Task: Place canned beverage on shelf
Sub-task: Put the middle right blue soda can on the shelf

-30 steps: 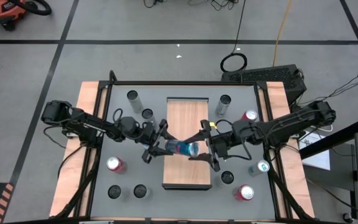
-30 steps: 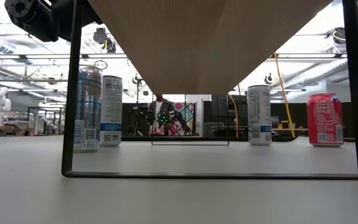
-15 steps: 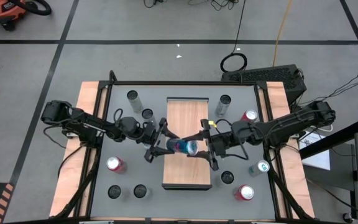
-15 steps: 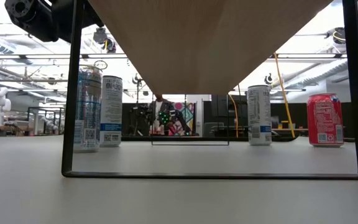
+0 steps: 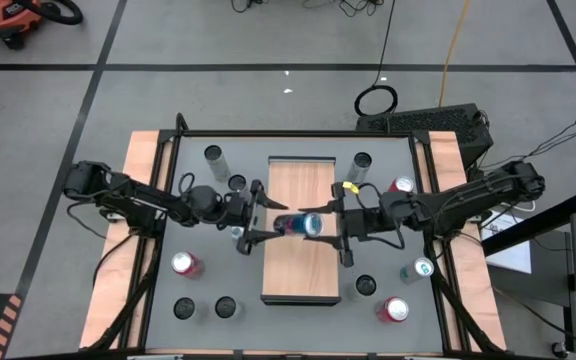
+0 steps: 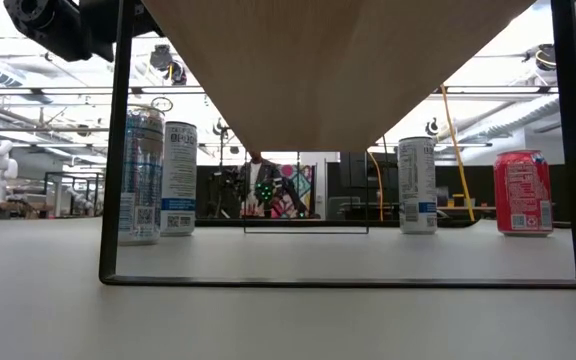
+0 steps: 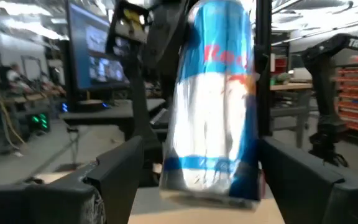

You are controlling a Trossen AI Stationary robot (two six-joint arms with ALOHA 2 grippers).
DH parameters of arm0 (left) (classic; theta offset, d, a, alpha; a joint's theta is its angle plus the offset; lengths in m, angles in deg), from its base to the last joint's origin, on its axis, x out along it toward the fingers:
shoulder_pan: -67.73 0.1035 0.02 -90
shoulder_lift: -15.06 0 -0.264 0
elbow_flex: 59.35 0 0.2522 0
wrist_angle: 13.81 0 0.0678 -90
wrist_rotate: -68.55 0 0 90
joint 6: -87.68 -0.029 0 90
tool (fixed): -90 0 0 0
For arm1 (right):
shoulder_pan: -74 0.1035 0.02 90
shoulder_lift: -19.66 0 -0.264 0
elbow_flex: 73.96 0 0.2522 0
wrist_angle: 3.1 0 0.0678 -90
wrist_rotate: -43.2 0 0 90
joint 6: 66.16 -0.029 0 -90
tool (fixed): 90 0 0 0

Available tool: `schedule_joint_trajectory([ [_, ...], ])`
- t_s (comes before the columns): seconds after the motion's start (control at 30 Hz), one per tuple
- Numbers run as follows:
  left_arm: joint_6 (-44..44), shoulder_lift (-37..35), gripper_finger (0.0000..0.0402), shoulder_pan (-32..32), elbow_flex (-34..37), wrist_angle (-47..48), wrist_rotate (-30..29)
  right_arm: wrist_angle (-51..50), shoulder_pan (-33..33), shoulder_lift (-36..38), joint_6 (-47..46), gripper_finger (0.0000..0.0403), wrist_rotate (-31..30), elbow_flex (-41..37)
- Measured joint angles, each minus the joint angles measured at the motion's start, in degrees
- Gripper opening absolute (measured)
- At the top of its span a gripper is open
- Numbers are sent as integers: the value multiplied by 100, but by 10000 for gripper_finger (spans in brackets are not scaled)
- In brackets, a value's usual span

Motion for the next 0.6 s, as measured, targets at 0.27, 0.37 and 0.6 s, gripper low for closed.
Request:
schedule_joint_trajectory([
  [0.27, -245, -326, 305, 0, 2, 630, -769, -136, -175, 34, -974, 167, -789, 1],
  [0.37, -413, -409, 305, 0, 2, 984, -1288, -404, -320, 34, -1353, 167, -883, 148],
  [0.6, -382, -420, 305, -5, 2, 1068, -1477, -1466, -638, -129, -1631, 167, -887, 761],
])
